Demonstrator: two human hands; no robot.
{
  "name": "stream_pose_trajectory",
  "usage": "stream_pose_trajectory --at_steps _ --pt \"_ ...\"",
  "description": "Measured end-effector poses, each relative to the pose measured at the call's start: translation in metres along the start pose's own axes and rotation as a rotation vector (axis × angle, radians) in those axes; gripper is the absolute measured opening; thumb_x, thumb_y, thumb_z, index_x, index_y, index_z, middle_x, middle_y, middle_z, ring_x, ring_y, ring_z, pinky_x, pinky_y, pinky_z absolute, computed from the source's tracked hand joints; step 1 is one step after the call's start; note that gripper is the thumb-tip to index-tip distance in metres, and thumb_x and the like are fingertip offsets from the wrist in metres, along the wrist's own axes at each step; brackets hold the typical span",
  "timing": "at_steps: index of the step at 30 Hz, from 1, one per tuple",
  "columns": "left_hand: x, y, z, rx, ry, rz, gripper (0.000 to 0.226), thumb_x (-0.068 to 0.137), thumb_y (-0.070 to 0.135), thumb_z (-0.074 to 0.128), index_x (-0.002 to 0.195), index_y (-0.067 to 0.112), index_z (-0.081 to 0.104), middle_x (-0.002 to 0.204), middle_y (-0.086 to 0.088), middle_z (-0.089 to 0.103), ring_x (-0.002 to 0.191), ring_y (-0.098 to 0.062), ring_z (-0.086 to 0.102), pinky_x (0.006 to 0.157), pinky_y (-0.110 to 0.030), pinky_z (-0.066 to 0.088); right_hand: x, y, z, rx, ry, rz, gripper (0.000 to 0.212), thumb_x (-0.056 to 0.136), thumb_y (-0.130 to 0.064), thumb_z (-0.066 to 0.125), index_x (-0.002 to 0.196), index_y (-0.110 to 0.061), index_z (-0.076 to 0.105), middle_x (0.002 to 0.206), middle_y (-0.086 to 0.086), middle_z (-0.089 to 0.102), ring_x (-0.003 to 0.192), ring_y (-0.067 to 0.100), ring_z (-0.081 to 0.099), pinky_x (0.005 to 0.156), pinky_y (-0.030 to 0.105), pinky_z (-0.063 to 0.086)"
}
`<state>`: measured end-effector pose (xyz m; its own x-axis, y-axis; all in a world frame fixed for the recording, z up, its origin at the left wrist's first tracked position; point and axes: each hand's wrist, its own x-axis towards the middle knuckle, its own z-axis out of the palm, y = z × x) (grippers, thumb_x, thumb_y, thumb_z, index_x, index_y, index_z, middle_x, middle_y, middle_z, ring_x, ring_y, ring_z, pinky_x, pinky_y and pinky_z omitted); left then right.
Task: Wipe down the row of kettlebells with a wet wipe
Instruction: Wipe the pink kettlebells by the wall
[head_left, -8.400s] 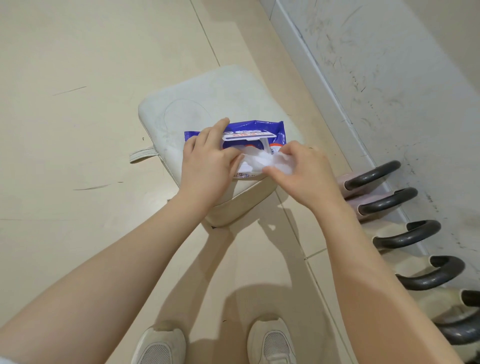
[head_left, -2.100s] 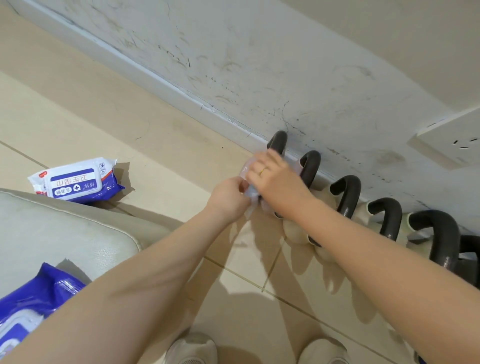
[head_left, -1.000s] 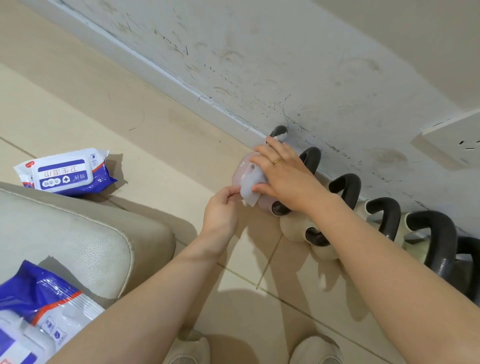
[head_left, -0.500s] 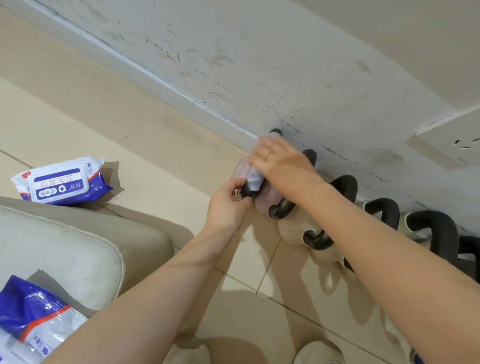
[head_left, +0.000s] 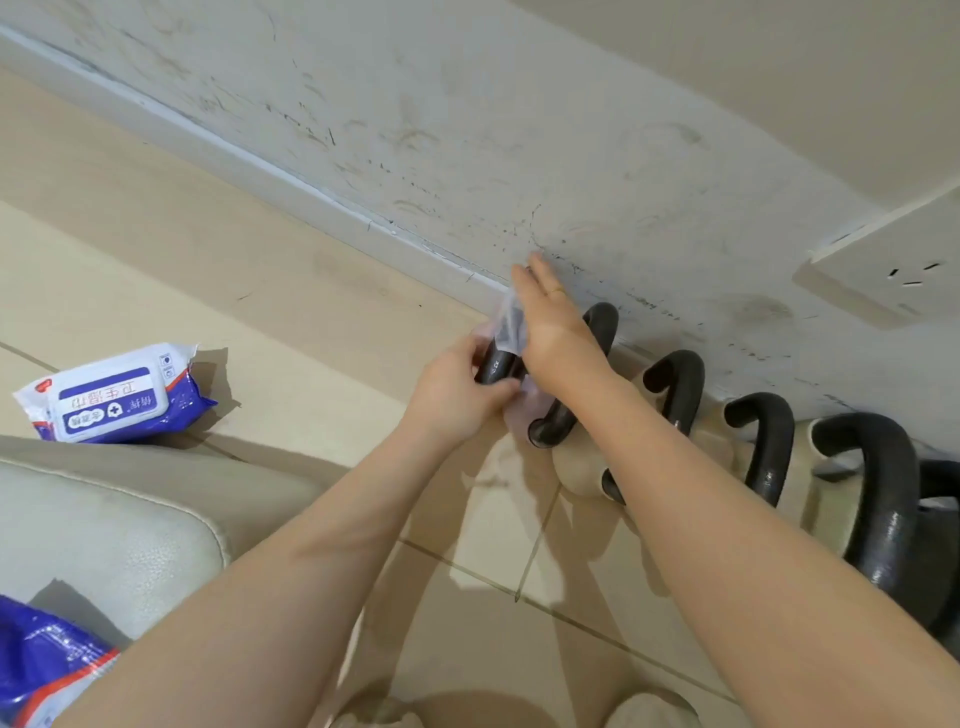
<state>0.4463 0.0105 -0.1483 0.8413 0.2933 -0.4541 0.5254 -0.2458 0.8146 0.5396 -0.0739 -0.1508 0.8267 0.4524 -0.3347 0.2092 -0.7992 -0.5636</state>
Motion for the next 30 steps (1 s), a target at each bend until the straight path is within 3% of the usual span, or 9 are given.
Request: stream_pose_trajectory --at_steps 3,8,12,14,16,19,23,27,30 --pt "0.018 0.019 -0.005 0.141 -0.041 0.037 0.026 0.084 0.024 0.061 0.102 0.006 0.059 0.101 -0.014 0.067 0.094 -0.031 0.061 0.074 -0.032 0.045 -0.019 0.0 0.001 0.331 0.021 0.098 0.056 0.094 0.0 0.031 0.147 -0.013 0.017 0.158 0.004 0.011 0.144 0.017 0.013 0.116 0.024 0.007" --pt "0.018 0.032 -0.012 0.36 -0.166 -0.001 0.035 0.089 0.014 0.05 0.057 0.012 0.036 0.068 -0.015 0.055 0.072 -0.034 0.052 0.057 -0.035 0.037 -0.04 -0.013 0.028 0.848 0.02 0.259 0.073 0.083 -0.051 0.046 0.146 -0.036 0.013 0.156 -0.009 0.01 0.141 0.009 0.018 0.117 0.037 0.019" --pt "-0.004 0.024 -0.013 0.457 -0.203 0.028 0.02 0.087 0.008 0.046 0.068 0.006 0.051 0.082 -0.017 0.066 0.085 -0.035 0.059 0.069 -0.035 0.041 -0.039 -0.015 0.04 0.645 0.097 0.135 0.064 0.097 -0.027 0.038 0.148 -0.024 0.0 0.157 -0.005 -0.007 0.144 0.01 -0.002 0.117 0.025 0.001" --pt "-0.016 0.006 -0.014 0.406 -0.24 -0.004 0.011 0.084 0.016 0.057 0.076 0.009 0.053 0.084 -0.016 0.066 0.079 -0.032 0.058 0.066 -0.032 0.041 -0.032 -0.014 0.033 0.666 0.126 0.091 0.051 0.099 -0.019 0.034 0.147 -0.019 0.017 0.155 -0.004 0.014 0.142 0.011 0.011 0.112 0.019 0.005" --pt "-0.031 -0.01 -0.015 0.385 -0.264 -0.034 0.011 0.08 0.017 0.061 0.082 0.011 0.051 0.085 -0.015 0.065 0.076 -0.029 0.056 0.064 -0.028 0.04 -0.027 -0.012 0.025 0.726 0.076 0.144 0.033 0.099 -0.025 0.035 0.128 -0.018 0.049 0.119 -0.005 0.052 0.121 0.018 0.041 0.107 0.028 0.025" --pt "-0.049 -0.029 -0.012 0.377 -0.263 -0.031 0.015 0.079 0.015 0.061 0.081 0.012 0.047 0.081 -0.011 0.06 0.075 -0.029 0.053 0.057 -0.024 0.033 -0.031 -0.014 0.026 0.468 -0.028 0.137 0.026 0.098 -0.028 0.035 0.085 -0.017 0.055 0.078 -0.005 0.049 0.092 0.021 0.047 0.083 0.029 0.034" --pt "-0.064 -0.05 -0.007 0.372 -0.254 -0.001 0.016 0.083 0.015 0.059 0.085 0.01 0.044 0.095 -0.018 0.064 0.088 -0.033 0.057 0.059 -0.027 0.028 -0.054 -0.007 0.025 -0.024 -0.186 -0.241 0.025 0.096 -0.021 0.043 0.086 -0.002 0.056 0.101 0.004 0.055 0.1 0.016 0.043 0.086 0.019 0.028" --pt "-0.066 -0.057 -0.005 0.395 -0.194 0.042 0.024 0.084 0.017 0.059 0.104 0.007 0.053 0.102 -0.019 0.066 0.097 -0.037 0.059 0.074 -0.034 0.042 -0.054 -0.007 0.01 -0.191 -0.202 -0.189 0.033 0.097 -0.03 0.039 0.102 -0.007 0.061 0.126 0.002 0.051 0.118 0.016 0.044 0.095 0.02 0.028" --pt "-0.062 -0.055 -0.004 0.385 -0.16 0.054 0.033 0.085 0.02 0.059 0.114 0.007 0.053 0.106 -0.019 0.067 0.099 -0.036 0.059 0.077 -0.035 0.045 -0.066 -0.019 0.019 -0.416 -0.151 -0.423 0.048 0.09 -0.039 0.029 0.079 -0.002 0.058 0.099 0.015 0.06 0.105 0.028 0.05 0.092 0.035 0.034"
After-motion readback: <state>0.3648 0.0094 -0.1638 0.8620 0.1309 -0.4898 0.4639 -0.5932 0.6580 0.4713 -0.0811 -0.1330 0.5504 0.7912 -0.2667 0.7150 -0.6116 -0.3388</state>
